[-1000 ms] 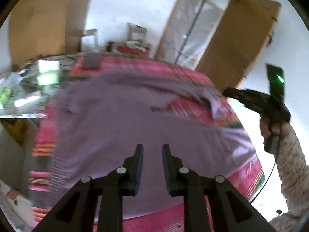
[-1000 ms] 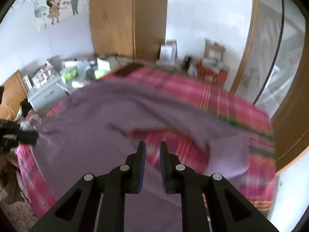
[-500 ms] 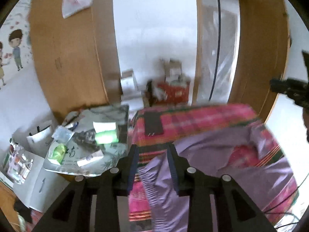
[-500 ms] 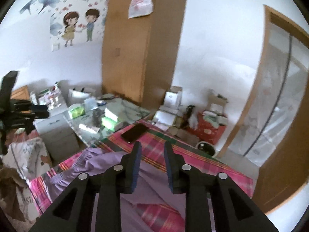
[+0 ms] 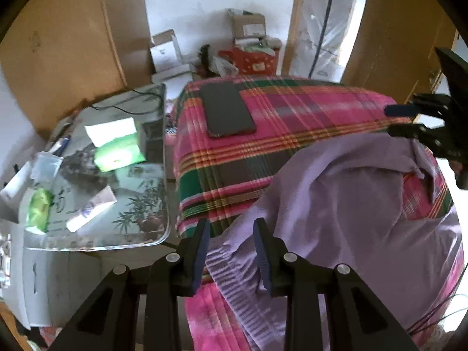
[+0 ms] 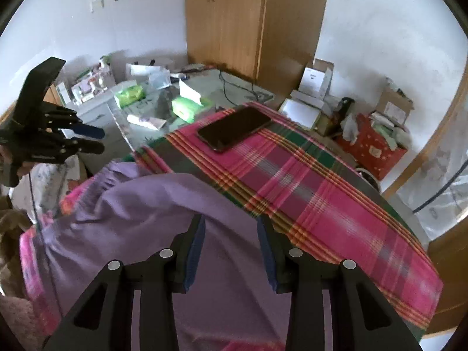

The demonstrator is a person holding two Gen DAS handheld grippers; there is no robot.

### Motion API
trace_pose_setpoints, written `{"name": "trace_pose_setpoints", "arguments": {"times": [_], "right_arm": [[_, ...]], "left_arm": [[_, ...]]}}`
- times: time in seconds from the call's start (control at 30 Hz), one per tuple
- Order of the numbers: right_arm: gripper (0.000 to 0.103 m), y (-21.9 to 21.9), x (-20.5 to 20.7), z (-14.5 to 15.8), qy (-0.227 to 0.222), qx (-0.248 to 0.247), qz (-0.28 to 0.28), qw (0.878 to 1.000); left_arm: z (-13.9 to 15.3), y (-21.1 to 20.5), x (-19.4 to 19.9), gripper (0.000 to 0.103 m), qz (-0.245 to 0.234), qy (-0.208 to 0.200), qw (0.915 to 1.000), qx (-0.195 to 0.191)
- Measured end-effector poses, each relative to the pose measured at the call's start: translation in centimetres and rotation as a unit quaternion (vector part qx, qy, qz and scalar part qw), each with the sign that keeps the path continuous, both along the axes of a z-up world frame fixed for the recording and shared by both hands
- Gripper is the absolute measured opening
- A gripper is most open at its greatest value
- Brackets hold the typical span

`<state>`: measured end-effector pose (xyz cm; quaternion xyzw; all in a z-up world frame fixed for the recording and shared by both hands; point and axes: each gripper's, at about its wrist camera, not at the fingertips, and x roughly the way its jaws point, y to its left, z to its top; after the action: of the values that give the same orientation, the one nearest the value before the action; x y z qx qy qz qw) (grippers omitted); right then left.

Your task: Fold clothes

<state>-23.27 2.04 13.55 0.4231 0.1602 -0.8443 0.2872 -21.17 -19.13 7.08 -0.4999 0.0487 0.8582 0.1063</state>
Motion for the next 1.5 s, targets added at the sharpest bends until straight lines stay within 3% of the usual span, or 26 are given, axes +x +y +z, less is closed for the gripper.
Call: {"name": "trace_pose_setpoints", "arguments": {"times": [0.27, 0.47, 0.63, 0.7, 0.77, 0.9, 1.03, 1.23, 1.4, 1.5], "right_arm": [[0.039, 0.2, -3.4, -5.4, -0.029, 0.012, 0.014, 0.999], [0.039, 0.5, -4.6, -8.0, -0.055, 0.017, 0.027, 0.998], [0.039, 0.5, -4.9, -9.3, -0.066, 0.027, 0.018, 0.997], [0.039, 0.7, -4.8, -9.4, -0.065, 0.022, 0.013, 0.998], [0.038, 1.0, -4.8, -9.3, -0.064, 0.017, 0.006, 0.998], [0.015, 1.6, -4.5, -8.8, -0.054, 0.019, -0.007, 0.998], [0.008, 2.5, -4.4, -7.8, -0.048, 0.002, -0.023, 0.999], [0.007, 2.8, -4.6, -6.0, -0.014, -0.014, -0.055, 0.998], [0.007, 1.7, -5.7, -6.3, 0.01, 0.027, -0.072, 0.997], [0.007, 0.9, -6.6, -7.8, 0.0, 0.049, -0.083, 0.995]], "left_arm": [[-3.5, 0.6, -1.5, 0.039, -0.043, -0.023, 0.9988, 0.009], [-5.5, 0.7, -2.1, 0.039, -0.044, -0.041, 0.9982, 0.0], [-5.7, 0.0, -2.8, 0.039, -0.006, -0.054, 0.9981, 0.027], [-5.7, -0.2, -2.8, 0.035, 0.0, -0.053, 0.9982, 0.028], [-5.8, -0.6, -2.7, 0.023, 0.013, -0.051, 0.9982, 0.027], [-5.6, -1.3, -2.7, 0.007, 0.034, -0.048, 0.9976, 0.036], [-5.5, -1.8, -2.9, 0.005, 0.064, -0.041, 0.9963, 0.041], [-4.7, -3.8, -3.0, 0.004, 0.123, -0.013, 0.9898, 0.071], [-4.9, -4.3, -3.9, 0.004, 0.135, -0.012, 0.9881, 0.073], [-5.9, -4.3, -4.4, 0.004, 0.139, -0.02, 0.9879, 0.067]]}}
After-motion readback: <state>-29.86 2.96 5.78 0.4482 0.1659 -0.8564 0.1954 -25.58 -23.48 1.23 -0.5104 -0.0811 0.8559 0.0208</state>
